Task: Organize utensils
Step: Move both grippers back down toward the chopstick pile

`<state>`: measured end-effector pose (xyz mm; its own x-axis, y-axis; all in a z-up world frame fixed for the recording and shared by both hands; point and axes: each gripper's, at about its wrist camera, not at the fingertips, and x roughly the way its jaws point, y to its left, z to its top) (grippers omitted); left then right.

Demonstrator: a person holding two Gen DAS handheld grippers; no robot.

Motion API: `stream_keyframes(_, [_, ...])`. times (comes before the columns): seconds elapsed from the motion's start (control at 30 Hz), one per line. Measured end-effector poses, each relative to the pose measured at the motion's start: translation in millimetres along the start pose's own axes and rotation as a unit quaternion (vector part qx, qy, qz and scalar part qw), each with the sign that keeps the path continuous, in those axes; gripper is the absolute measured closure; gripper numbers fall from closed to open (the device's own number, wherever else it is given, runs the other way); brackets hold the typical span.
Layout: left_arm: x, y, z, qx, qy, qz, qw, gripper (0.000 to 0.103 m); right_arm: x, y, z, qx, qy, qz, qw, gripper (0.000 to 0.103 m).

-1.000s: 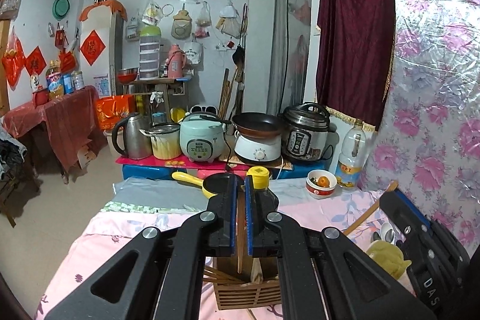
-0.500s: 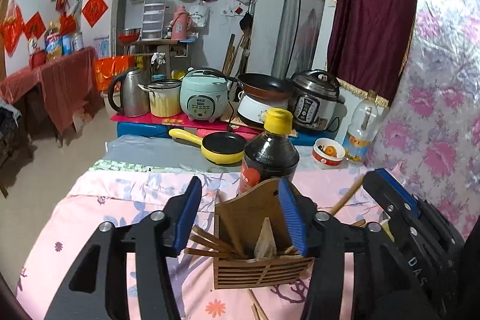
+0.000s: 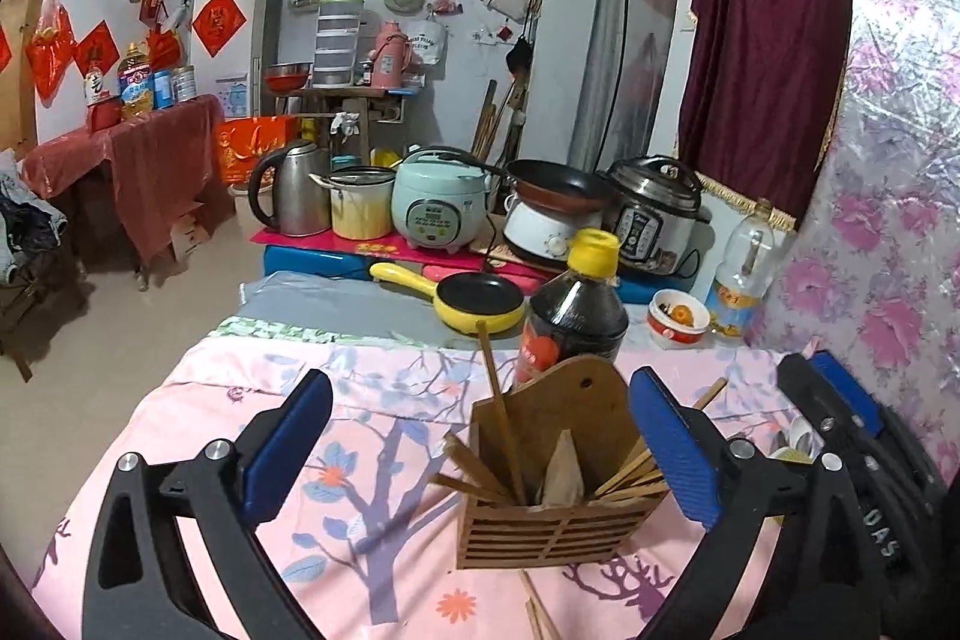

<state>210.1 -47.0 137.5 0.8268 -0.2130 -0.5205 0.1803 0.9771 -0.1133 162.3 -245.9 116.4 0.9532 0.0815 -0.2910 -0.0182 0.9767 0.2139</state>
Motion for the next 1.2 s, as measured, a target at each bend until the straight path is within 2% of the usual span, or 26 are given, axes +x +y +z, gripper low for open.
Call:
stream_keyframes(0.13, [-0.9, 2.9, -3.4, 0.003, 0.003, 0.023, 0.9997, 0.006, -8.9, 4.3, -0.2, -0.015, -0.012, -0.010, 1.000, 0.039])
stream_keyframes(0.23, [-4.6, 6.2, -6.6, -0.001, 0.001, 0.025, 0.9997, 0.006, -18.3, 9.4, -1.5, -0.025, -0.024, -0.012, 0.999, 0.028])
stream_keyframes(0.33, [-12.2, 6.8, -12.2, 0.000, -0.010, 0.031, 0.9995, 0.006, -26.7, 14.0, -3.8, -0.030, -0.030, -0.011, 0.999, 0.024])
stream_keyframes(0.43, [-24.3, 2.7, -18.0, 0.015, -0.033, 0.054, 0.9978, 0.006, -35.7, 18.2, -6.8, -0.039, -0.036, -0.017, 0.998, 0.019])
stream_keyframes(0.6, [-41.1, -2.4, -30.2, 0.036, -0.056, 0.073, 0.9951, 0.006, -53.4, 23.2, -11.7, -0.050, -0.046, -0.031, 0.997, 0.015])
stream_keyframes(0.77, [-46.7, -1.5, -38.7, 0.032, -0.052, 0.069, 0.9957, 0.006, -66.9, 27.2, -18.3, -0.060, -0.046, -0.042, 0.996, 0.015])
stream_keyframes(0.93, [-57.6, -5.3, -51.9, 0.040, -0.053, 0.089, 0.9938, 0.006, -77.0, 32.6, -24.7, -0.076, -0.045, -0.056, 0.995, 0.015])
stream_keyframes(1.1, [-70.6, -9.9, -61.8, 0.034, -0.051, 0.058, 0.9964, 0.006, -95.8, 35.8, -28.1, -0.090, -0.053, -0.066, 0.992, 0.013])
stream_keyframes(1.2, [-77.9, -15.5, -73.0, 0.054, -0.052, 0.071, 0.9947, 0.006, -106.9, 38.5, -31.0, -0.100, -0.060, -0.073, 0.991, 0.011])
